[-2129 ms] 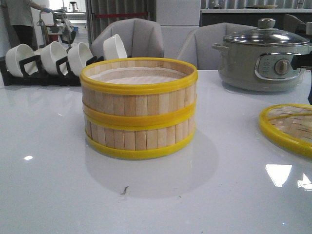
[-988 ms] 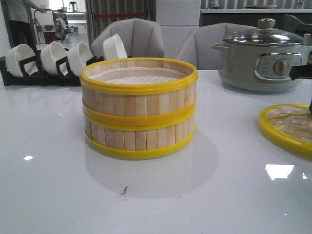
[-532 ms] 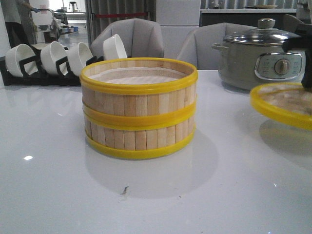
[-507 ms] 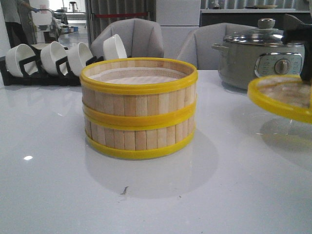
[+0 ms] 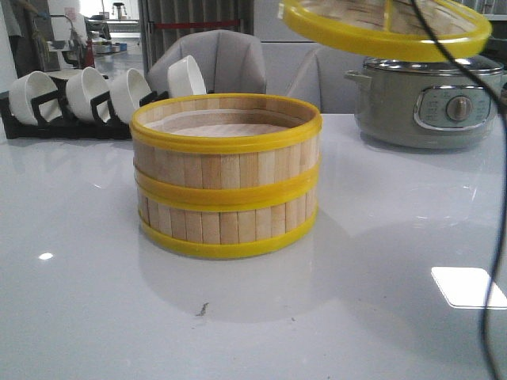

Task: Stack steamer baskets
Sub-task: 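Carry the lid over the stacked baskets with the right gripper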

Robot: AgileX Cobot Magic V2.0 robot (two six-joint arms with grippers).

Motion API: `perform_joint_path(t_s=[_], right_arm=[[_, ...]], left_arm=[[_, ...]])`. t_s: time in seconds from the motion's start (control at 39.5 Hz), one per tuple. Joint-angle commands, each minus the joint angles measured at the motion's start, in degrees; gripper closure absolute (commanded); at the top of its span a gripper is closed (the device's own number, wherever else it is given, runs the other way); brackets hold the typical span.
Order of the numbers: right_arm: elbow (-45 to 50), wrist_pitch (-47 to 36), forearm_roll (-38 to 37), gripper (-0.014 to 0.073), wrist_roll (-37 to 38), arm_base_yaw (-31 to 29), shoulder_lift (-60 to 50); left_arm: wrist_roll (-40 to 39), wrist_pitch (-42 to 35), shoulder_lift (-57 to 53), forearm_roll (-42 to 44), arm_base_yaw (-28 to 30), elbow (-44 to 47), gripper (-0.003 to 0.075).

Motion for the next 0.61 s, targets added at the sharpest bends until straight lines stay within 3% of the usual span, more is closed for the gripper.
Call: perform_joint_path(t_s=[0.0,0.25,0.58], right_arm=[[-4.27,-2.31,0.19,0.0539,-0.10,4.82,-1.33],[-9.25,-1.67,0.33,0.0539,-0.16,14.18,5.52],[-12.00,-1.82,0.23,0.0539,-0.63,15.65,11.05]], left_arm=[[-0.35,-4.63,-0.11,-0.43,0.10,-1.56,0.0636],[-0.35,-4.63,-0.11,-0.43,0.10,-1.56,0.0636],[-0.35,-4.63,-0.11,-0.43,0.10,-1.56,0.0636]])
